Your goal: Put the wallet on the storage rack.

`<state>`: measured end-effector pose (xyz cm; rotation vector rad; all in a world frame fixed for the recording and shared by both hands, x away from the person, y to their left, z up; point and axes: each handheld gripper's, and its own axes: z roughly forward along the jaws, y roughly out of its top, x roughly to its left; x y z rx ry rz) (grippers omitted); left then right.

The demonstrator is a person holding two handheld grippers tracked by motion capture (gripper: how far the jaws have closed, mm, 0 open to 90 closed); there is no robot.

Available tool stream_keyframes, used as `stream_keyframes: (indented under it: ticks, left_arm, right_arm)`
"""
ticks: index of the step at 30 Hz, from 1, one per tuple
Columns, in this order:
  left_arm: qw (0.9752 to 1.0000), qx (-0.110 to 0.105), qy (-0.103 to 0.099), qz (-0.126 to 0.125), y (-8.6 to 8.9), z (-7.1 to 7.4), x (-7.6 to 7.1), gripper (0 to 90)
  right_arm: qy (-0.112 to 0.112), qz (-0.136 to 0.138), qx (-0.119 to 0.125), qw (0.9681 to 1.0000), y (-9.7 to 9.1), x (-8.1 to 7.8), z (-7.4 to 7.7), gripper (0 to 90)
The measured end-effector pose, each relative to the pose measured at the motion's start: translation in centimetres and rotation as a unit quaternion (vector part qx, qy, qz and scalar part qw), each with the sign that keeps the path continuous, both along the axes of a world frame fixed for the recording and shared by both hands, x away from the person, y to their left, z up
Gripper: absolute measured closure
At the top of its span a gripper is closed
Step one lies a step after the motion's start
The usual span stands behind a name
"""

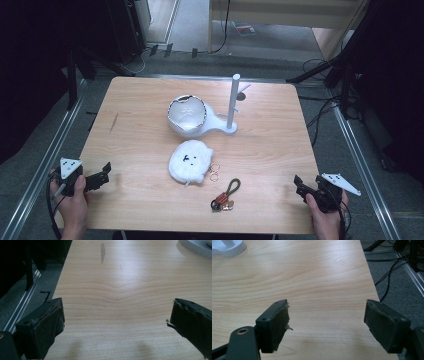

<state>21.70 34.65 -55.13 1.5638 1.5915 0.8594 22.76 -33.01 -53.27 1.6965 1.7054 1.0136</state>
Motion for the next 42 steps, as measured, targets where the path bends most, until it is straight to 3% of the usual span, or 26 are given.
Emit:
stream_keyframes:
  ticks: [7, 10, 16, 18, 19, 23, 24, 29, 34, 42]
  left_arm:
    - [1.0, -0.003, 0.006, -0.004, 0.0, 0.0, 0.2, 0.0]
    - [1.0, -0.003, 0.006, -0.005, 0.0, 0.0, 0.1, 0.0]
    - [1.0, -0.003, 0.006, -0.006, 0.0, 0.0, 0.1, 0.0]
    - [1.0, 0.0, 0.005, -0.007, -0.1, 0.0, 0.1, 0.2]
    - [0.9999, 0.0, 0.007, -0.008, -0.1, 0.0, 0.1, 0.2]
    - [0.9999, -0.001, 0.007, -0.007, -0.1, 0.0, 0.2, 0.2]
    - [0.9999, -0.001, 0.007, -0.008, -0.1, 0.0, 0.2, 0.2]
    - [0.9999, -0.002, 0.008, -0.009, -0.1, 0.0, 0.2, 0.2]
    - [0.9999, -0.003, 0.009, -0.009, 0.0, 0.0, 0.2, 0.2]
    - [0.9999, -0.002, 0.014, -0.01, 0.0, 0.0, 0.3, 0.2]
  right_arm:
    - [-0.005, 0.002, -0.002, 1.0, 0.3, -0.1, 1.0, 23.2]
    - [-0.01, 0.017, -0.009, 0.9998, 1.2, -0.1, 1.8, 23.2]
    - [0.003, 0.05, -0.027, 0.9984, 3.6, 0.2, 3.7, 24.4]
    - [0.024, 0.074, -0.022, 0.9967, 4.5, 0.4, 4.2, 24.0]
    - [0.047, 0.093, -0.018, 0.9944, 5.5, 0.7, 4.6, 22.7]
    - [0.062, 0.105, -0.032, 0.9921, 7.2, 0.9, 5.2, 21.8]
    - [0.069, 0.112, -0.034, 0.9907, 8.4, 1.1, 5.4, 21.6]
    - [0.079, 0.124, -0.031, 0.9886, 10.3, 1.7, 5.7, 24.6]
    - [0.109, 0.15, -0.016, 0.9825, 12.9, 2.7, 5.9, 23.8]
    - [0.126, 0.183, -0.01, 0.975, 16.9, 4.4, 5.6, 24.0]
